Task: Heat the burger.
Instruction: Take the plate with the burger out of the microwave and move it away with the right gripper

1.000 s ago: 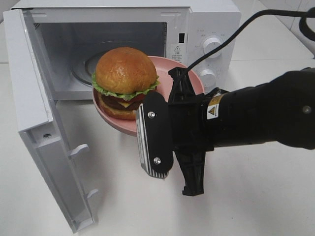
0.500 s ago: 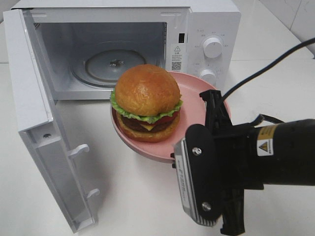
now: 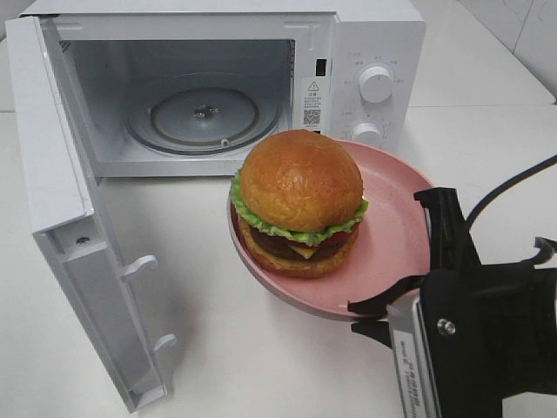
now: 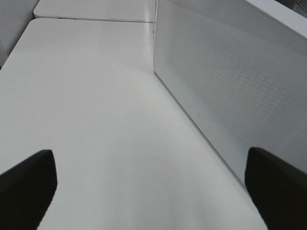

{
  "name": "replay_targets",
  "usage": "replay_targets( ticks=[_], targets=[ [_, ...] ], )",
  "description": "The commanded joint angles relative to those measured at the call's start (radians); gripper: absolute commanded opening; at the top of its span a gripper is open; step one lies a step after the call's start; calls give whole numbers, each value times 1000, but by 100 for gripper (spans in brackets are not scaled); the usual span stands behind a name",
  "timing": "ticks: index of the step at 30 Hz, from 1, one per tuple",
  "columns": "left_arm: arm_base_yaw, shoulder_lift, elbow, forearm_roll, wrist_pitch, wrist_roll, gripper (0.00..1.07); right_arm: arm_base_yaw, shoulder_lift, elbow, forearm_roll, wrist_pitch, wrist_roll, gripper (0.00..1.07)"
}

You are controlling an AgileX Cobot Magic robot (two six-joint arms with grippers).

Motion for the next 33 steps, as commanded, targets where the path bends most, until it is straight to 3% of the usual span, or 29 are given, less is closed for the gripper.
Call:
replay_targets(
  ticks=[1,7,14,25,33],
  targets=[
    [2,-17,1,-4,-11,-6,100,1,-58,7,-17,-35,-1,0],
    [2,-17,1,-4,-11,-6,100,0,-80,8,-112,8,66,0],
    [2,-17,1,-4,-11,-6,100,0,-80,8,-419,64,380,0],
    [2,-17,1,-4,-11,-6,100,0,-80,8,-594,112,568,0],
    [2,-17,1,-4,-11,-6,100,0,-80,-6,-811,193,830,0]
  ],
)
